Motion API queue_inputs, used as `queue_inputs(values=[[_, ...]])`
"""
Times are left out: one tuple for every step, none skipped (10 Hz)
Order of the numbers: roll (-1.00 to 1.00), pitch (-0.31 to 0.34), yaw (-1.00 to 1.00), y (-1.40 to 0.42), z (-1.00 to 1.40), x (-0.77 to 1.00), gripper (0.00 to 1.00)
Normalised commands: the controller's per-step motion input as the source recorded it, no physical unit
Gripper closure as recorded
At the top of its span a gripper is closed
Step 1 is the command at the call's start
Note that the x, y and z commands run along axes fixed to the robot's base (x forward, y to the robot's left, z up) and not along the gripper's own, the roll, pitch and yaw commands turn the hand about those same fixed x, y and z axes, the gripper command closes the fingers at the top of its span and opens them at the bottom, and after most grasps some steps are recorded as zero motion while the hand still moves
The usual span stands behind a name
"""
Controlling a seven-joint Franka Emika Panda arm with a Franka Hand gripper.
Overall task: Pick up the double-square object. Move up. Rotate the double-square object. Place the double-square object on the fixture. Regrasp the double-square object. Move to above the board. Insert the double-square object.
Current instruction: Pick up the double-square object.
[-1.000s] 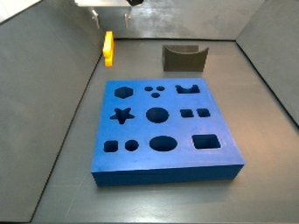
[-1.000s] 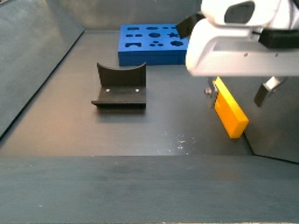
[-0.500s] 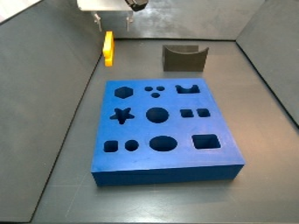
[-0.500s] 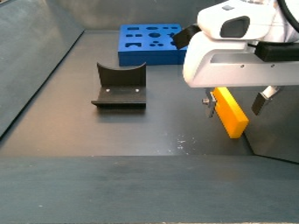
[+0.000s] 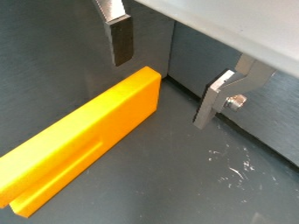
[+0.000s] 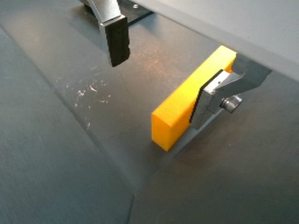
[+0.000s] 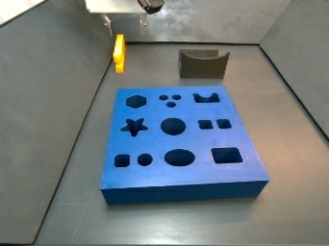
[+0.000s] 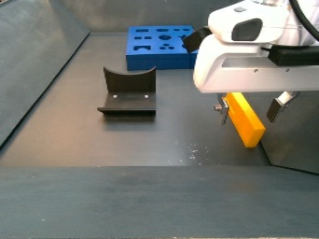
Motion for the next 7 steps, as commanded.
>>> queue_inputs(values=[[0.00,-0.081,0.00,-0.01,-1.00,0.18,0.00],[0.00,-0.073,0.00,-0.01,-1.00,0.17,0.00],[0.00,-0.057,0.00,0.00,-1.00,0.15,0.00],[0.00,-0.030,0.00,0.00,-1.00,0.10,0.00],[0.03,0.000,0.04,0.00,-1.00,0.00,0.00],[0.04,0.000,0.05,0.00,-1.00,0.00,0.00],[0.04,0.000,0.06,0.00,-1.00,0.00,0.00]])
